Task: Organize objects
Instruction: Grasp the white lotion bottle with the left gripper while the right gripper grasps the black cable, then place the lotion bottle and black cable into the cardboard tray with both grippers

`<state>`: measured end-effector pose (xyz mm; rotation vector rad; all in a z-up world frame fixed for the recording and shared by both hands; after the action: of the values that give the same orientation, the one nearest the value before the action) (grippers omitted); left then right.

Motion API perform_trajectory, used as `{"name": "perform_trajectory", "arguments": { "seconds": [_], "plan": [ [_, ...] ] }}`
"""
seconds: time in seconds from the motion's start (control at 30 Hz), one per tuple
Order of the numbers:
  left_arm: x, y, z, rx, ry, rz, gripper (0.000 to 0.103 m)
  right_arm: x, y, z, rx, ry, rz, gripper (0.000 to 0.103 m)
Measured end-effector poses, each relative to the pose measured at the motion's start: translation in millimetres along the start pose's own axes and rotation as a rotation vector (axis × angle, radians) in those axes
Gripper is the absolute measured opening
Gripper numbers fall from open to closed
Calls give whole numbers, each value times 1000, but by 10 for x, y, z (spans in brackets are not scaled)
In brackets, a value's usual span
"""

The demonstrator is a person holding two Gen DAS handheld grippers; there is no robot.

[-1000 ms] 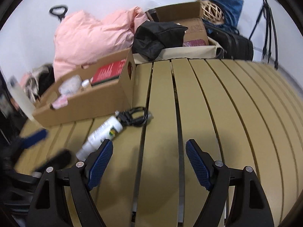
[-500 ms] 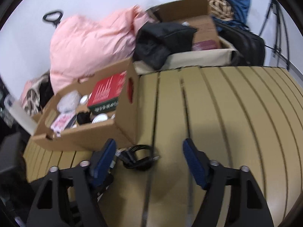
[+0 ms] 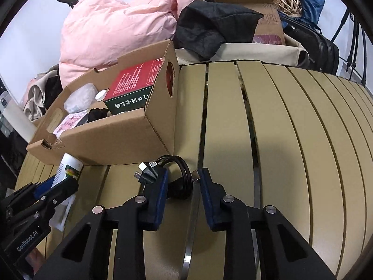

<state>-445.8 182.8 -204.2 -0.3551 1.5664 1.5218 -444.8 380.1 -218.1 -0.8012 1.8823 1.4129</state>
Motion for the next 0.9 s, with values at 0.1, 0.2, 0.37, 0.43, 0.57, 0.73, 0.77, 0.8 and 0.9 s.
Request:
{"name": "perform_trajectory", "arguments": {
  "seconds": [0.1, 0.2, 0.37, 0.43, 0.57, 0.73, 0.77, 0.8, 0.9],
  "plan": [
    [-6, 13, 7, 4, 12, 7, 24, -71, 22, -13, 7, 13, 22, 19],
    [-23, 29, -27, -7, 13, 8, 24, -100, 23, -50, -13, -14, 30, 19],
    [-149, 82, -99, -33, 21, 40, 24, -158, 37, -35, 8, -6, 43, 18],
    [-257, 110, -133, -46, 17, 59, 24, -222, 20, -41, 13, 9, 51, 18],
    [-509, 123, -237, -89, 26, 102, 24, -440, -59, -100, 25, 32, 83, 18],
    [-859, 29, -322, -81, 112, 134, 25, -778, -230, -434, -53, 54, 121, 18],
    [-919, 6, -351, -84, 124, 138, 24, -874, -228, -532, -79, 67, 138, 18],
    [-984, -19, -391, -90, 142, 143, 24, -950, -210, -601, -93, 76, 156, 18],
    [-1058, -11, -475, -91, 165, 155, 24, -1117, -169, -791, -118, 128, 201, 18]
  ]
}}
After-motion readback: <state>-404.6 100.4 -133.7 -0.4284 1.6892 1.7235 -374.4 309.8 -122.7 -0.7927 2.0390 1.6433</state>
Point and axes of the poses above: each gripper's, at about its wrist camera, not at the fingertips, and x roughly the way its jaws point, z to its right, y to its top, the point moved 4 cm from there along x, roughly the way its jaws point, and after that the axes turned 1 degree about -z, right-handed, at the moved point
